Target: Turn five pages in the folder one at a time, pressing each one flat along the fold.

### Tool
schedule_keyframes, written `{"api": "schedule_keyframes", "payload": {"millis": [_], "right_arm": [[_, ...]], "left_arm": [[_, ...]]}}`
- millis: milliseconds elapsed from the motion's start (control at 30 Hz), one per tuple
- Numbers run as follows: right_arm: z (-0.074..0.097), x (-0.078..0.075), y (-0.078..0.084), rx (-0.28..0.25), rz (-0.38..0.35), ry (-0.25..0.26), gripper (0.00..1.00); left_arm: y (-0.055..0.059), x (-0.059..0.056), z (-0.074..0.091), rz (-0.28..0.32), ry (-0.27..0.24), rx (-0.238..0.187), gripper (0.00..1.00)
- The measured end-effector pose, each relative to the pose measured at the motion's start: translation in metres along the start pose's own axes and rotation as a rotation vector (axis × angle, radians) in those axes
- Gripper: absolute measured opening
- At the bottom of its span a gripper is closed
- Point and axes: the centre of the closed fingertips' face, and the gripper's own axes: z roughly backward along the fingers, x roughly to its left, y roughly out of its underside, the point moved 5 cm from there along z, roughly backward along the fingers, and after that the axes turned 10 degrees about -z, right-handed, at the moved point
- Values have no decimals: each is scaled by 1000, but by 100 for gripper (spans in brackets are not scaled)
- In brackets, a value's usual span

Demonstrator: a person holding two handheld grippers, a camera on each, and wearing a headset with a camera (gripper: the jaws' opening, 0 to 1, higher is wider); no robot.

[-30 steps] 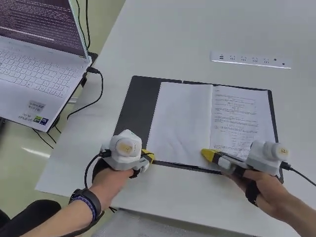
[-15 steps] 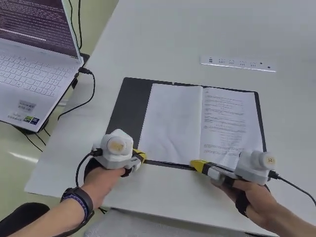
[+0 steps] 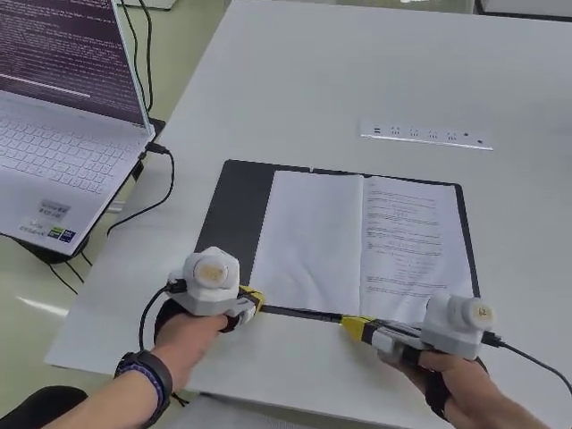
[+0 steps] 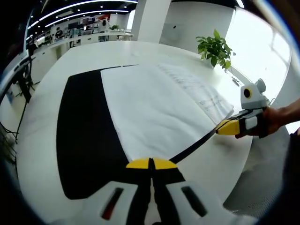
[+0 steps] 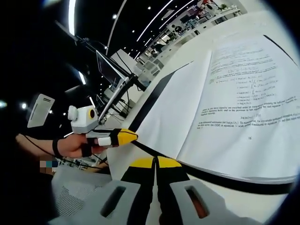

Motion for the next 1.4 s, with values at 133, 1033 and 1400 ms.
{"api": "schedule_keyframes", "payload": {"millis": [133,1033,1400], "right_arm": [[9,1,-8,-40,-5,12,0],[104,-10,-46,-173,168,204,25],[122,-1,-59,-205,213,229,38]], "left_arm": [[-2,-5,7,-19,0,-6,0],[-45,-32,51,-58,-57,-137,19],[-77,-34,67,-121,-55,-198,27]]}}
